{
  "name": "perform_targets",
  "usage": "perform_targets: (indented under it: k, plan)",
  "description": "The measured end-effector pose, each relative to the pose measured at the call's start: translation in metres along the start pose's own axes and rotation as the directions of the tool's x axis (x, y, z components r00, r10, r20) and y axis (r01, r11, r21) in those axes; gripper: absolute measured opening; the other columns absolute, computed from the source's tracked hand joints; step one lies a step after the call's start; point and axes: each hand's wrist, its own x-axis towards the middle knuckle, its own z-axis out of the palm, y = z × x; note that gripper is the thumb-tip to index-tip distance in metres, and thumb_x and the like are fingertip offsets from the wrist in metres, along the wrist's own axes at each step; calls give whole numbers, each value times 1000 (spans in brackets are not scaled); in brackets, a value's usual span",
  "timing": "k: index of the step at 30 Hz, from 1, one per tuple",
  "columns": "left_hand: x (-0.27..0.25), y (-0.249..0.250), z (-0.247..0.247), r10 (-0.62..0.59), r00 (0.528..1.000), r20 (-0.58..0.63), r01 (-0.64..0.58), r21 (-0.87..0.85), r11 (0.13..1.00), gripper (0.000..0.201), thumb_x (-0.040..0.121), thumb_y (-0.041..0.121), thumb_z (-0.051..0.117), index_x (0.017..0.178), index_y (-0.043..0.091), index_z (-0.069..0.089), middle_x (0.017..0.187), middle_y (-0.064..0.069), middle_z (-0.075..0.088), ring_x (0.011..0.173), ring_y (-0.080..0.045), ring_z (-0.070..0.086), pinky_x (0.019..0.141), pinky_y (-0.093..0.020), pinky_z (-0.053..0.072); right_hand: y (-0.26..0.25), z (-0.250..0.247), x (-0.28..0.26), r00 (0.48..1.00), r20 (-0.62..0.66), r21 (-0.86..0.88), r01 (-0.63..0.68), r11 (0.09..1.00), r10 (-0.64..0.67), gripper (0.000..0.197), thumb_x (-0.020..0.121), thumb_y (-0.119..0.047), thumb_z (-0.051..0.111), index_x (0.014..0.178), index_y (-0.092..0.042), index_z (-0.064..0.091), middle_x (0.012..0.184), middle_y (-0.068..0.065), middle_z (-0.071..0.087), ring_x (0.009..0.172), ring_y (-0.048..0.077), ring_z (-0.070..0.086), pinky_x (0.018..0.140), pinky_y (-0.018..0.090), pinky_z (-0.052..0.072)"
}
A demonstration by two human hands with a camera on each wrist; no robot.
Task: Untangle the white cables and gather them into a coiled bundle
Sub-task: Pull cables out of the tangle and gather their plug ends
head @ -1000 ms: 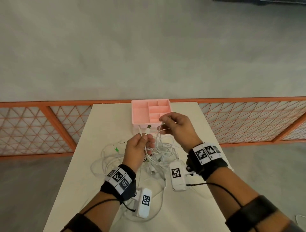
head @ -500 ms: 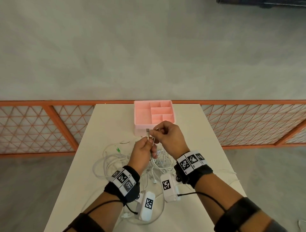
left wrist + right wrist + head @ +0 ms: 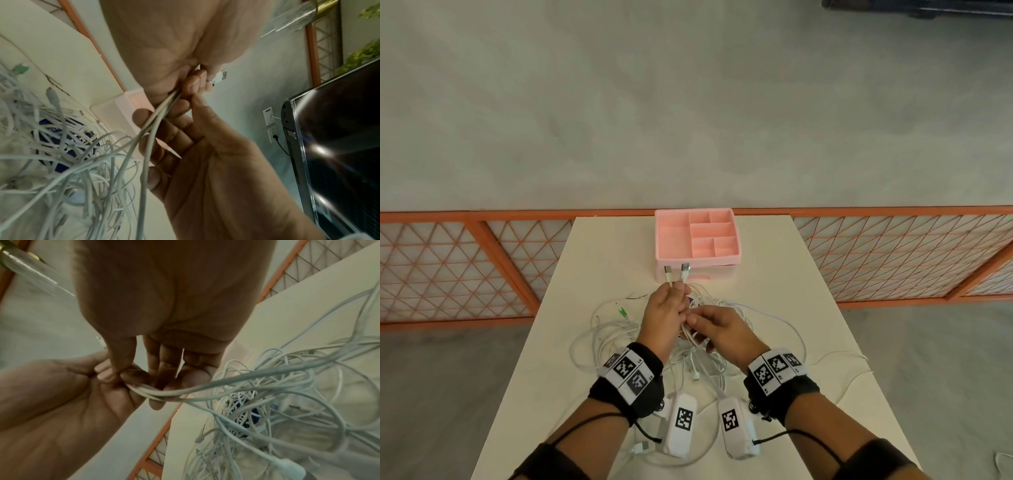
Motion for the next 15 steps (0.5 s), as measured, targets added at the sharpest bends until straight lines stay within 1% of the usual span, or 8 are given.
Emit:
perform_targets:
  k: [2,4,6,8,10,11,13,15]
  plan:
    - [-3,3,-1,5,1000,-6,-4,25,1000,28,107,19,41,87,5,54,58,2,33,53,-11,33,54,-25,34,5,-1,0,999,8,3,-36,999,36,18,100,-24,56,102,-21,74,74,-9,69,63,9,59,55,21,45]
    - [-5,6,0,8,1000,-7,-8,41,999,28,107,17,39,85,6,52,57,4,33,51,-10,30,48,-20,33,10,-2,0,993,28,34,-114,993,113,23,101,-21,52,103,-16,74,77,1,68,59,14,59,50,23,43]
    - [-7,9,2,11,1000,13,-11,26,1000,28,107,16,39,84,6,51,56,5,33,49,-10,30,47,-21,36,18,-4,-1,983,73,-1,-171,985,171,22,99,-12,51,103,-10,73,74,5,68,55,14,60,49,25,41]
    - [-10,14,5,4,999,34,-3,-19,1000,28,108,18,38,86,7,51,56,4,32,45,-10,30,47,-27,41,26,-7,-4,975,127,-141,-163,977,181,19,93,-12,57,92,-19,75,69,0,68,58,15,61,54,27,45]
    - [-12,21,6,-10,999,51,14,-80,997,27,108,20,39,86,9,50,57,5,32,45,-9,29,43,-25,36,34,-9,-6,970,125,-259,-171,950,209,16,90,-23,63,81,-29,75,65,0,66,60,18,58,56,28,48]
    - [-13,25,6,-9,998,58,15,-98,995,27,108,21,39,86,10,50,58,5,32,45,-8,27,42,-22,31,38,-10,-6,973,93,-293,-178,939,213,15,90,-26,65,80,-30,76,63,-2,65,59,17,58,56,26,48]
    - [-14,31,6,18,998,60,-12,-107,994,27,108,23,39,86,10,50,58,6,32,44,-7,25,40,-18,24,43,-13,-4,984,19,-372,-156,915,176,12,91,-33,68,89,-27,79,66,-10,64,56,5,58,59,20,47]
    - [-14,34,4,62,997,43,-57,-95,994,26,107,25,41,86,11,49,59,6,31,45,-7,23,40,-17,22,41,-17,0,992,-13,-453,-115,884,122,18,88,-37,72,95,-23,80,76,-15,62,66,-3,58,67,15,42]
